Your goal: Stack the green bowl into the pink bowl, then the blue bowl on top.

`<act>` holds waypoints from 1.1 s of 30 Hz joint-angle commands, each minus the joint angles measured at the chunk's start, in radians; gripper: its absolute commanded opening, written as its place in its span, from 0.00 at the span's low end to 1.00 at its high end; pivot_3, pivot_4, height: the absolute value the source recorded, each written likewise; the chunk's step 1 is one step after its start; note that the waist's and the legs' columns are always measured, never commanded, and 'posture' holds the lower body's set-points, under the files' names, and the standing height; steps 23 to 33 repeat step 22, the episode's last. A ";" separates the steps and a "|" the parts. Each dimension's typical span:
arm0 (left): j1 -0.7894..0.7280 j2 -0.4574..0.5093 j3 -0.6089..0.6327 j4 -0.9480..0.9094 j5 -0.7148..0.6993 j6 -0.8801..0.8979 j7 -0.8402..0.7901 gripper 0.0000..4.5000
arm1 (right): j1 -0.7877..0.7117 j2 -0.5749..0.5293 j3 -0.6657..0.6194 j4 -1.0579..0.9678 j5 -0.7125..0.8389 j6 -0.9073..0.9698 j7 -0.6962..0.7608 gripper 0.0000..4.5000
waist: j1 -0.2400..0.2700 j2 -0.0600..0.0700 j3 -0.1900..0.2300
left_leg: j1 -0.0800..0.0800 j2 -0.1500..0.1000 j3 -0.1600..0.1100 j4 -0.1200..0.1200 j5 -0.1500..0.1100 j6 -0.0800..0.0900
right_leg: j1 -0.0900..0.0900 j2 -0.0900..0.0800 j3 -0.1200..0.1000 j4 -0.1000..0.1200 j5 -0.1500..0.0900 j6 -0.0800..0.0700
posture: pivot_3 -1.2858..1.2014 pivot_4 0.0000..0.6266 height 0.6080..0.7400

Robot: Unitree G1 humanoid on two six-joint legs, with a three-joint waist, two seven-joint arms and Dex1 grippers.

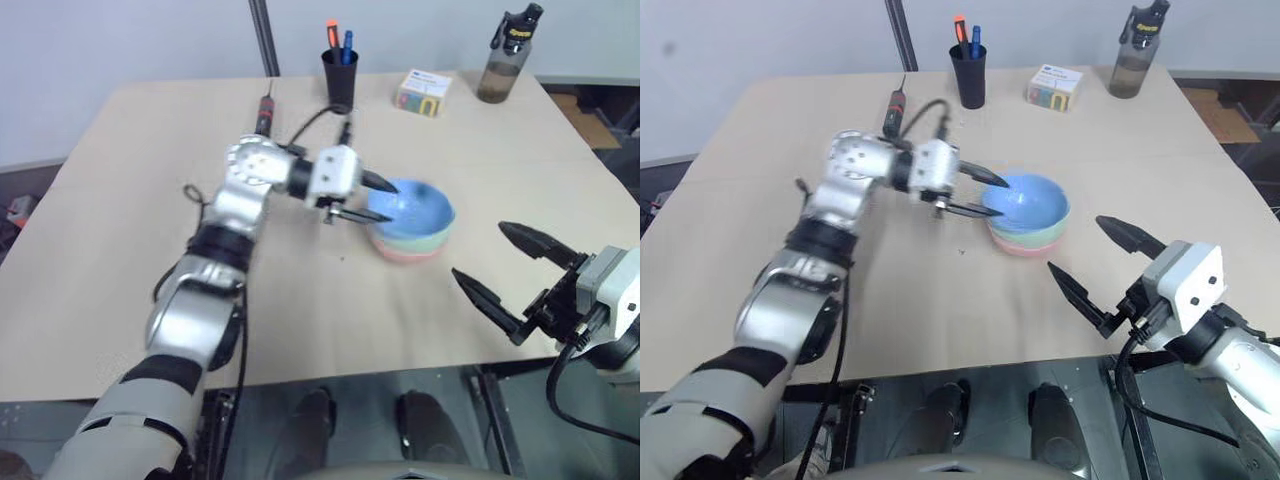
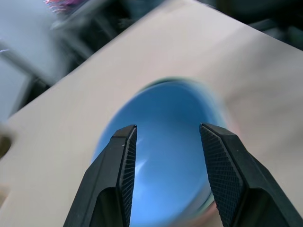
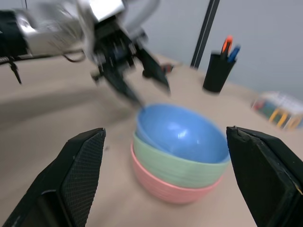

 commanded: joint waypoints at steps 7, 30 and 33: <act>0.523 0.300 0.272 -0.613 -0.188 0.513 0.157 0.49 | 0.043 -0.112 -0.129 0.245 0.028 0.025 0.214 0.95 | 0.025 0.000 0.000 | -0.001 0.001 -0.001 0.000 0.000 0.000 | 0.000 0.000 0.000 -0.001 0.002 -0.004 | 0.52 0.24 1.00; 0.894 0.391 0.476 -0.845 -0.365 0.693 0.231 0.90 | 0.055 -0.182 -0.265 0.451 -0.026 -0.045 0.440 1.00 | 0.051 0.000 0.000 | -0.001 0.005 0.002 0.000 0.000 -0.001 | 0.000 -0.001 -0.001 -0.003 -0.002 -0.006 | 0.52 0.24 1.00; 0.894 0.391 0.476 -0.845 -0.365 0.693 0.231 0.90 | 0.055 -0.182 -0.265 0.451 -0.026 -0.045 0.440 1.00 | 0.051 0.000 0.000 | -0.001 0.005 0.002 0.000 0.000 -0.001 | 0.000 -0.001 -0.001 -0.003 -0.002 -0.006 | 0.52 0.24 1.00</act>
